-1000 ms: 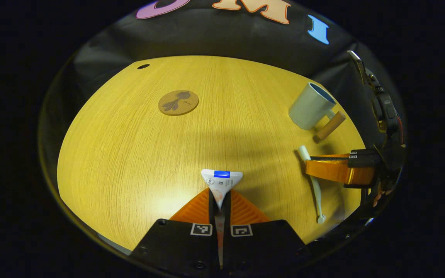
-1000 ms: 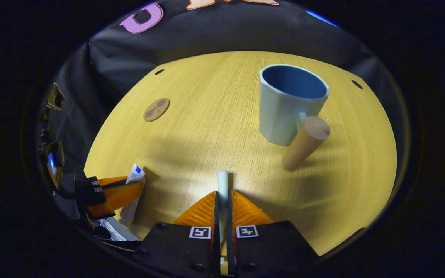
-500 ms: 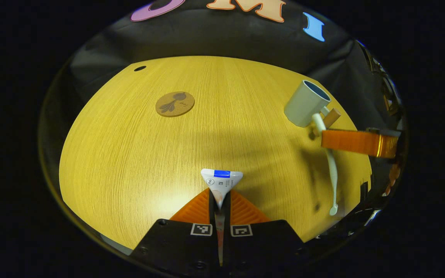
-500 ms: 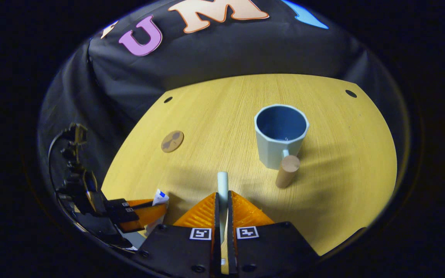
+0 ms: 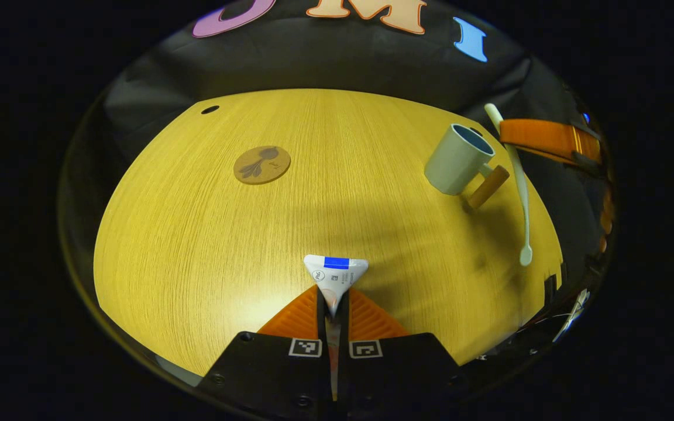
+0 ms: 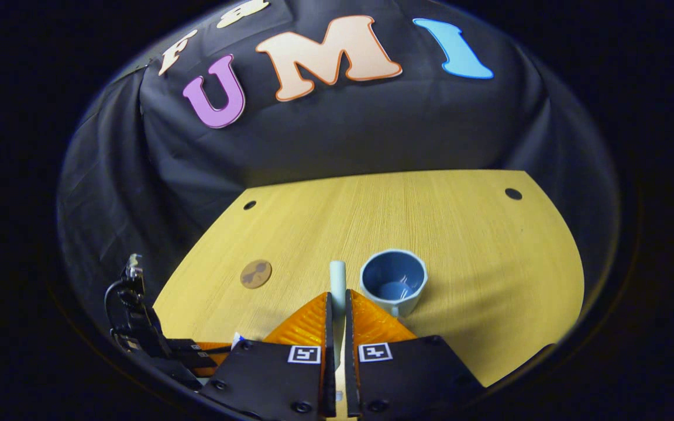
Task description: Put the toothbrush and toothpaste on the desktop into the cup, then pick up the cup and place it on the coaster on the desktop.
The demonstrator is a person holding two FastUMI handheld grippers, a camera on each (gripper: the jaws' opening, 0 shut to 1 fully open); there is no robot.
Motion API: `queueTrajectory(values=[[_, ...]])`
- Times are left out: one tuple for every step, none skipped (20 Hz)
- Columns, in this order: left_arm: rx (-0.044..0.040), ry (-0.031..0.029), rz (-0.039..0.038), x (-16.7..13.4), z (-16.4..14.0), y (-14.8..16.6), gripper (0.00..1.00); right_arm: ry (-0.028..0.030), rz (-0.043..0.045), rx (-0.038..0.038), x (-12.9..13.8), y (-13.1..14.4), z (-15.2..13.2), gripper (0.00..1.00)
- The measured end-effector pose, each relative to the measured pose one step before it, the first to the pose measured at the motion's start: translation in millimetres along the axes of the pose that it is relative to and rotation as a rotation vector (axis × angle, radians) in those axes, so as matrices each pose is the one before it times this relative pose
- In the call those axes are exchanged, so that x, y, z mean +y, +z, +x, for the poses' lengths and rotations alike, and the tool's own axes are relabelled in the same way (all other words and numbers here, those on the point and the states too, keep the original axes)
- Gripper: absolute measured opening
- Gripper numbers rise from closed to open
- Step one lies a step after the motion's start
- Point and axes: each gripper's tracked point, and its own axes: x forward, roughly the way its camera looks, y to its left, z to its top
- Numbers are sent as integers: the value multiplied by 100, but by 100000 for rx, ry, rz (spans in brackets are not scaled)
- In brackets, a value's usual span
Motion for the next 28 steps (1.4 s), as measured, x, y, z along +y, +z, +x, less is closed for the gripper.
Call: queueTrajectory(values=[[-442,399,126,29,-103,71,3,813,487,-2549,30,894,47,9],[-816,-22,-6,-87,-61,186,3,607,409,-2190,-60,692,-5,9],[-158,46,-56,-81,-64,50,3,534,343,-1585,-78,674,128,9],[-377,127,31,-3,-75,96,3,619,641,-2253,-47,749,183,9],[-317,107,64,9,14,39,3,537,262,-1569,-125,699,138,9],[-144,146,38,24,-47,-1,3,166,204,-1030,-107,475,141,9],[-358,40,-126,-27,-5,17,3,260,551,-1532,-145,637,1,9],[-40,-22,-164,-3,-40,11,3,-1,434,-1484,-49,566,330,9],[-296,86,-138,27,90,26,3,-88,237,-1522,-290,716,124,10],[-105,149,-221,-31,-23,12,2,23,444,-2160,-48,941,175,9],[226,158,-212,2,-23,-47,2,-424,381,-1935,-330,787,347,9],[-403,136,-183,1,20,21,2,-727,526,-2226,-389,760,548,9],[-738,61,-74,9,-24,61,2,-752,436,-1638,-256,487,60,9],[-767,29,-100,8,-86,127,2,-1045,163,-926,-526,407,520,9],[-816,319,-245,12,-96,40,2,-1199,211,-1331,-675,368,784,9],[-1149,-23,-349,-55,-112,230,3,-581,483,-837,-419,224,303,9],[-739,-79,-263,-13,-86,109,2,-332,321,-1282,-271,209,330,9],[-819,200,-299,74,-22,19,2,-401,-128,-1643,-159,256,232,9],[-410,87,-193,-41,51,-59,2,-279,-598,-2065,-217,381,322,9],[-440,172,-220,40,48,41,2,-709,-1025,-1954,-253,311,392,9],[-460,360,-221,26,-45,54,2,-1317,-1332,-2451,-361,284,341,9],[-388,-16,-132,-27,-52,77,2,-918,-1418,-2695,-221,408,278,10],[-372,195,-83,29,-59,59,2,-474,-1251,-1365,-112,16,376,9],[-348,70,17,0,-13,89,2,-206,-1245,-117,-19,-466,401,10],[-306,65,-82,-10,-22,10,2,-540,-1062,473,-186,-519,315,9],[-245,-86,-75,5,36,-3,2,-386,-380,709,-119,-609,260,10],[-805,-131,-95,8,-51,146,2,-658,19,1318,-220,-704,42,9],[-981,19,-190,46,-88,112,2,-721,467,1153,-188,-651,172,9]])
